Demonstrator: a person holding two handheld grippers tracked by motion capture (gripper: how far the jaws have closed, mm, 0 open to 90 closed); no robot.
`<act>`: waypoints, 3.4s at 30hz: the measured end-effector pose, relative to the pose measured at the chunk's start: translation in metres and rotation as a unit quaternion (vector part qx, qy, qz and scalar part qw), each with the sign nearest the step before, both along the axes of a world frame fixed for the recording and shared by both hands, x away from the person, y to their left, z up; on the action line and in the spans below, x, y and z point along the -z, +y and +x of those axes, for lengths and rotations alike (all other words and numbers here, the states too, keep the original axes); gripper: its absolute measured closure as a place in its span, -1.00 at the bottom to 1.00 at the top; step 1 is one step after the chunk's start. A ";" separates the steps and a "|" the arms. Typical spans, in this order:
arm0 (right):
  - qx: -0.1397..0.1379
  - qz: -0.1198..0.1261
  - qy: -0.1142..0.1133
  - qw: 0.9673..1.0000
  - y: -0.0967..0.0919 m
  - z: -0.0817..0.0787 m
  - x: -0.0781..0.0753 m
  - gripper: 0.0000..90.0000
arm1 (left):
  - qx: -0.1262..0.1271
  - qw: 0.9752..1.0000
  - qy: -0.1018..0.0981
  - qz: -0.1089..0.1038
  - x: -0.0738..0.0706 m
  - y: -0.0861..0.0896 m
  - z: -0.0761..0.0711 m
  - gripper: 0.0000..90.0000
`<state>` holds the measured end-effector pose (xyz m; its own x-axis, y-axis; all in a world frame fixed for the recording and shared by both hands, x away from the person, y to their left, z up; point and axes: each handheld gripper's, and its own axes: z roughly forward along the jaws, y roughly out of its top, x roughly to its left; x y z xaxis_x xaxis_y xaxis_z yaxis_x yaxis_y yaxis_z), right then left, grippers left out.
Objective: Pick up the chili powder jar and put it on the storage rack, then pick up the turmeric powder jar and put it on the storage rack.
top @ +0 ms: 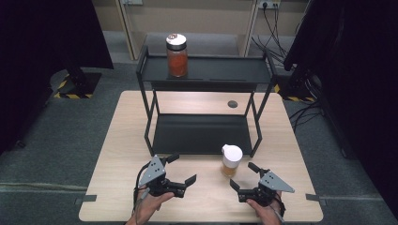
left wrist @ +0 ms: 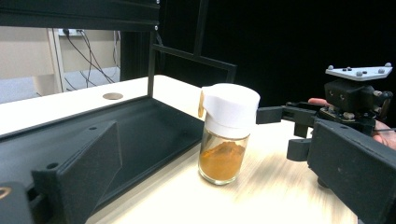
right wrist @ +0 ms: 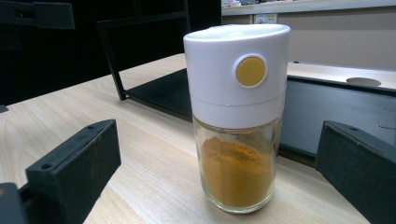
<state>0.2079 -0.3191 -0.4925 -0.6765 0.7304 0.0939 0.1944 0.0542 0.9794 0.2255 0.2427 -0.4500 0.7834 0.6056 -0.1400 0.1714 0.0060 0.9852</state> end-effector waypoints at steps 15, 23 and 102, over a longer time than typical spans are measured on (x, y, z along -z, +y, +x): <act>0.000 -0.001 0.000 1.000 0.000 0.000 0.000 -0.99 | -0.013 1.000 -0.010 -0.003 0.028 0.009 -0.014 -0.95; 0.000 -0.002 -0.001 1.000 0.000 0.000 0.000 -0.99 | -0.022 0.999 -0.023 -0.005 0.044 0.012 -0.020 -0.95; 0.018 -0.034 -0.023 0.999 0.029 0.038 -0.004 -0.74 | -0.033 0.999 -0.015 -0.008 0.063 0.014 -0.021 -0.94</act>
